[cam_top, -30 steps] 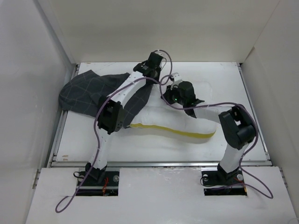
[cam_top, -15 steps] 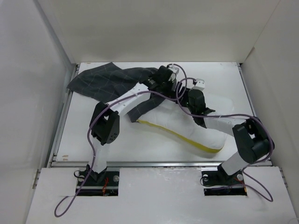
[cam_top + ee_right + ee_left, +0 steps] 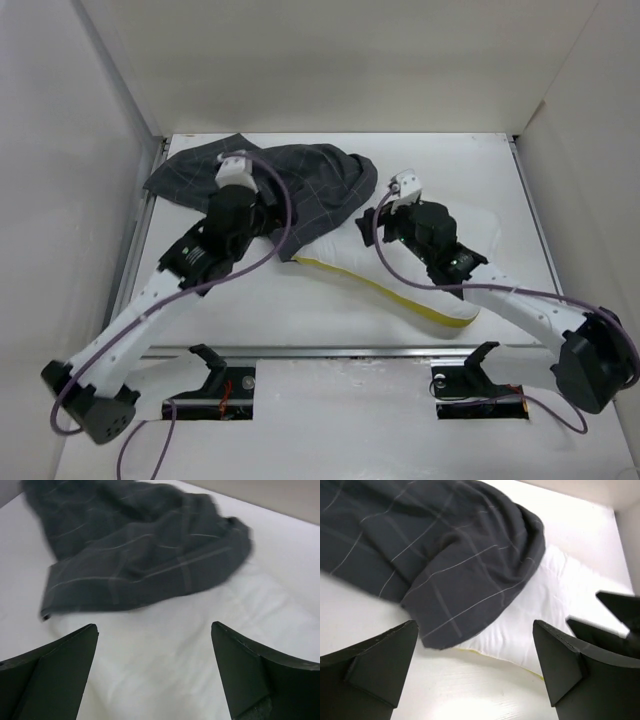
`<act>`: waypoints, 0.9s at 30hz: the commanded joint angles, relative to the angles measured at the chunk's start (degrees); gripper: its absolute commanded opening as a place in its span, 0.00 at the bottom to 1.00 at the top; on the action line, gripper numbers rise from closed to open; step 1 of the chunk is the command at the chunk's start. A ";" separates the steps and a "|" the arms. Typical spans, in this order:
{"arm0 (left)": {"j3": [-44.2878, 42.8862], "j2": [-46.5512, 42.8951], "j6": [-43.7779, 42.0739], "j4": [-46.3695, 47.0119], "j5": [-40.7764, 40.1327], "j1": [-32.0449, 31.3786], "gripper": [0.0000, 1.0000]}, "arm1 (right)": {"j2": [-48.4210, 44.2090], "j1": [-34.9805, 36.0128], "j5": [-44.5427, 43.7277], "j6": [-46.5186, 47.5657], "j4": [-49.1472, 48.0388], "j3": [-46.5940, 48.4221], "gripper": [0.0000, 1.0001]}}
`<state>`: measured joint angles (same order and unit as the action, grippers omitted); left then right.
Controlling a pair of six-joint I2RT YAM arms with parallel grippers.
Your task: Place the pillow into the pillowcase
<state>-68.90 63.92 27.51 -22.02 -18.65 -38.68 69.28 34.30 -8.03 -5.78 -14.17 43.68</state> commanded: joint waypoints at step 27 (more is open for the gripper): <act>30.31 0.31 15.22 18.40 -0.77 2.03 1.00 | 17.30 10.43 -7.00 7.81 19.09 25.57 0.00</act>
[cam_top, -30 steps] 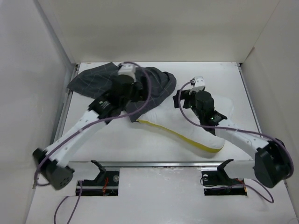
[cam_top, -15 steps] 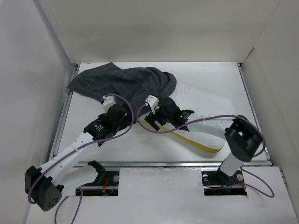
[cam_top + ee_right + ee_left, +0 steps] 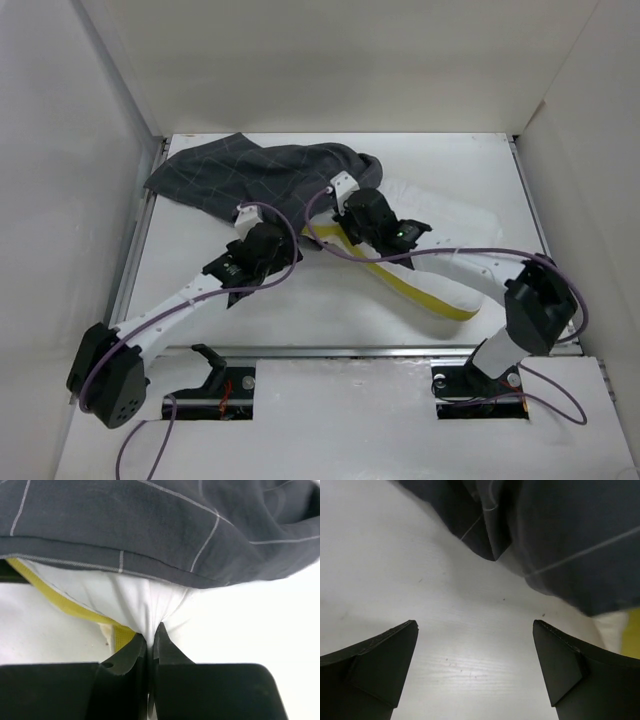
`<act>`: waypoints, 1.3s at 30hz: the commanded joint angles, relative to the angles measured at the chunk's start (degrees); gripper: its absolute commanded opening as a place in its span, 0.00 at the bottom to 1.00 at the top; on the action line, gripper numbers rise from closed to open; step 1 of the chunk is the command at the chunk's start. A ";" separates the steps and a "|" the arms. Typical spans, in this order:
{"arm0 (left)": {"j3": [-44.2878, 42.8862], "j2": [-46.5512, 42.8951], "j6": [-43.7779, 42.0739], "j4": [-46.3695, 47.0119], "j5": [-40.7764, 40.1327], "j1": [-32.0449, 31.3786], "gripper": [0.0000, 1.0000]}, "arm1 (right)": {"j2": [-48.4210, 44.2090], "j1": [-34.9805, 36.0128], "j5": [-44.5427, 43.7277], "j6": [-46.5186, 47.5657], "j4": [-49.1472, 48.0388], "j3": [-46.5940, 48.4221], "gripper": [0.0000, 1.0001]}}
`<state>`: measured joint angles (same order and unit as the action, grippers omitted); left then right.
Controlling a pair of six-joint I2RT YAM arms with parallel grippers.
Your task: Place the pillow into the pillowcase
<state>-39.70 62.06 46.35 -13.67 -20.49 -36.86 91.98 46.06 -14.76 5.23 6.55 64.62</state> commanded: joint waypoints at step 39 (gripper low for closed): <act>-17.07 16.78 -14.97 10.16 6.58 -13.21 0.00 | 13.74 -4.75 -11.68 -35.62 8.56 25.46 0.00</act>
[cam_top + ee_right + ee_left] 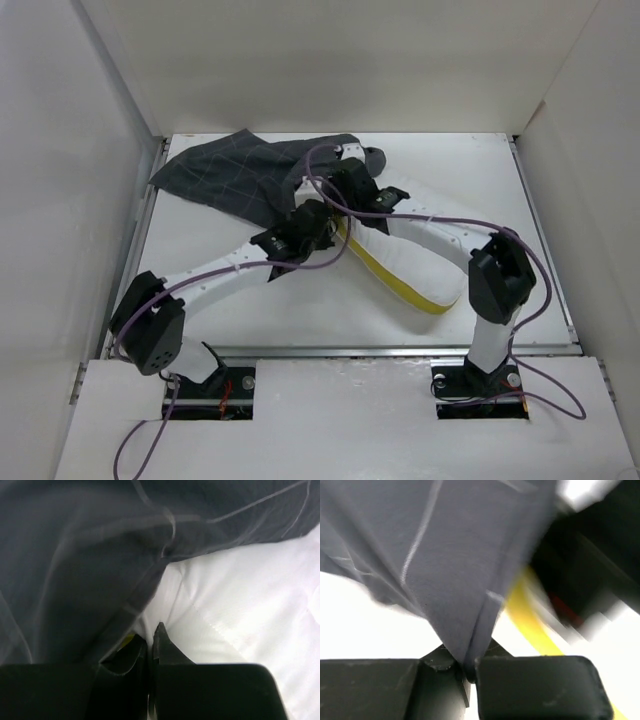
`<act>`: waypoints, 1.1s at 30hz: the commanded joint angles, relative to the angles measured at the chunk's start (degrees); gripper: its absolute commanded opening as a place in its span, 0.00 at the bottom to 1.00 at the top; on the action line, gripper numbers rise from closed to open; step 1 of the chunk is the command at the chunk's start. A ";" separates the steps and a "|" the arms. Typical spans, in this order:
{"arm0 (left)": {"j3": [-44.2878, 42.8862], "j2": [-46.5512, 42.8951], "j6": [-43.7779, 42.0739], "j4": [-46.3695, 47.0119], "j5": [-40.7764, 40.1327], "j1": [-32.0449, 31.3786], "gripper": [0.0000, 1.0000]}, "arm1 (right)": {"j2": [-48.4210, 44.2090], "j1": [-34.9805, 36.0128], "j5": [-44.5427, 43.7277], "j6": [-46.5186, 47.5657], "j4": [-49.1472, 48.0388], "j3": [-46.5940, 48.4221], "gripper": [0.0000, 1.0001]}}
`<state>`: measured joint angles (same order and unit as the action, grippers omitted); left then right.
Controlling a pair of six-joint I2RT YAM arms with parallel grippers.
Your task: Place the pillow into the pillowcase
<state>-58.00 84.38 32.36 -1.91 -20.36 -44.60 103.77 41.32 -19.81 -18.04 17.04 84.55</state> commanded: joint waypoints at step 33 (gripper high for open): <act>-30.13 7.36 -11.68 -23.58 -3.02 0.12 1.00 | -23.01 -28.56 25.07 8.53 -1.83 -14.43 0.98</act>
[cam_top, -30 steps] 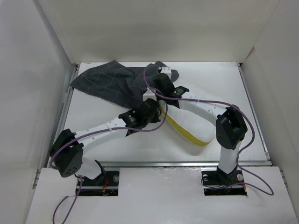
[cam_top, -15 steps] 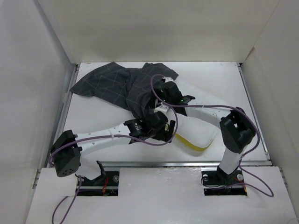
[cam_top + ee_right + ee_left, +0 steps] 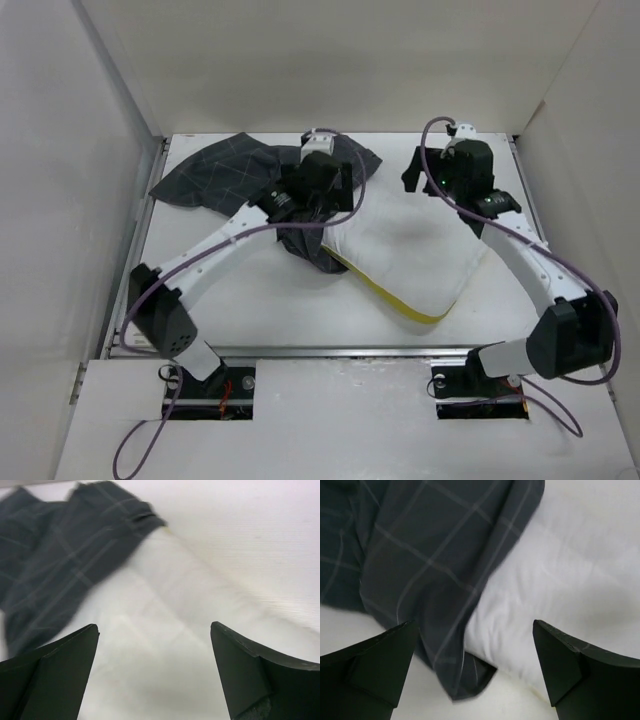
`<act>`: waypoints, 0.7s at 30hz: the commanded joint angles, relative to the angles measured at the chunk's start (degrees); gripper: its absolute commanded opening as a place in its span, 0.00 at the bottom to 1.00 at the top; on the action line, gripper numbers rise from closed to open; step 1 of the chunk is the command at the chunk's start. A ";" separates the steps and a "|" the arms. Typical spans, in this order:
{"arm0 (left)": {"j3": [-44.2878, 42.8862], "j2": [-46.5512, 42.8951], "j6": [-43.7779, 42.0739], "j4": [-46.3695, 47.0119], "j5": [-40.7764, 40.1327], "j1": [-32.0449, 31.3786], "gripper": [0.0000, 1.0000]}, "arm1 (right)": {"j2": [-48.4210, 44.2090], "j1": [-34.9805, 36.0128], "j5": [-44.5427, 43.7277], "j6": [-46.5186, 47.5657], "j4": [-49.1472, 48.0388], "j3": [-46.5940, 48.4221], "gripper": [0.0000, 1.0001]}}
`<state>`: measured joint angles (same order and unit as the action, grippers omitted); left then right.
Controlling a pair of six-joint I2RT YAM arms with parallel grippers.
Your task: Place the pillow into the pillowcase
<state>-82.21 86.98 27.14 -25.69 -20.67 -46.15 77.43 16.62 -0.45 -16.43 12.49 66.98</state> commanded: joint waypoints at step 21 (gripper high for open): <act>-55.60 53.03 -28.10 4.59 -19.16 4.49 0.36 | 31.06 -7.48 28.83 26.88 -1.91 13.56 0.00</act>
<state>-134.65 142.23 1.96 -26.59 -35.00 -42.17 115.68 8.71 22.92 8.88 15.92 87.00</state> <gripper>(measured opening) 0.422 0.025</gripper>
